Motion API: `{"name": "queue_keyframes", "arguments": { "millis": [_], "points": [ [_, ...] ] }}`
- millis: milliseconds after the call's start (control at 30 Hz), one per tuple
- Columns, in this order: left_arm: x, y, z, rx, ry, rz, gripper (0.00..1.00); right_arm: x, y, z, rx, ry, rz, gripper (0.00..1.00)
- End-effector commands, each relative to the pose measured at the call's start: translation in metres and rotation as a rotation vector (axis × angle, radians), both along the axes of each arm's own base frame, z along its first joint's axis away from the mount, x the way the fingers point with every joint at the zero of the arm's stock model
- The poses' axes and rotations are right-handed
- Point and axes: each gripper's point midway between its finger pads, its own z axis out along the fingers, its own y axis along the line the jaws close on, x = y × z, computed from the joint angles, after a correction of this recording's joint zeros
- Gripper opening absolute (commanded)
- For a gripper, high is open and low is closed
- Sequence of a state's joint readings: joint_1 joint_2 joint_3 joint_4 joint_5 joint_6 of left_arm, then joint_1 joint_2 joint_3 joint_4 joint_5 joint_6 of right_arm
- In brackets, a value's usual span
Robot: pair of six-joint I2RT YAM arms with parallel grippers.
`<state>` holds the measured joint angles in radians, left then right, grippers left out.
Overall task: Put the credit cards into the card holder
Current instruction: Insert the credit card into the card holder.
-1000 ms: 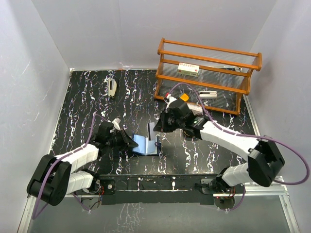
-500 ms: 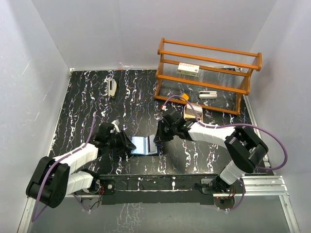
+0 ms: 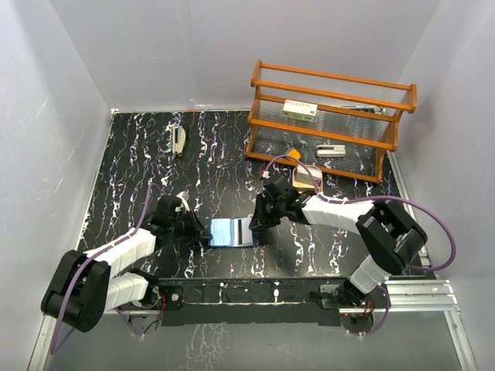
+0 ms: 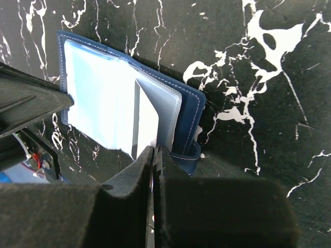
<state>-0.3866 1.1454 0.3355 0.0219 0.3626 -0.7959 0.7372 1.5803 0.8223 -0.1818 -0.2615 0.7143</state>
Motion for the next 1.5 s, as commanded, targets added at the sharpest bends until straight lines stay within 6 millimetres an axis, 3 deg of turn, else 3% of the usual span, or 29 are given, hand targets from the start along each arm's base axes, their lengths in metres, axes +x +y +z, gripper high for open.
{"name": "queue_keyframes", "arguments": {
  "millis": [0,200,533,1133,1467],
  "points": [
    [-0.002,0.001,0.000,0.013,-0.002,-0.017,0.00,0.005,0.019,0.031,0.126,-0.030,0.021,0.00],
    [-0.002,0.001,0.000,0.009,-0.001,-0.010,0.00,0.005,0.030,0.053,0.207,-0.035,0.026,0.00],
    [-0.004,0.001,-0.002,-0.002,0.003,-0.007,0.00,0.006,0.038,0.050,0.242,-0.012,0.035,0.00],
    [-0.006,-0.001,-0.004,-0.012,0.010,-0.011,0.00,0.009,0.037,0.002,0.180,0.061,0.011,0.00],
    [-0.008,-0.005,0.000,-0.047,0.015,-0.006,0.00,0.016,0.034,-0.005,0.170,0.038,-0.027,0.00]
  ]
}}
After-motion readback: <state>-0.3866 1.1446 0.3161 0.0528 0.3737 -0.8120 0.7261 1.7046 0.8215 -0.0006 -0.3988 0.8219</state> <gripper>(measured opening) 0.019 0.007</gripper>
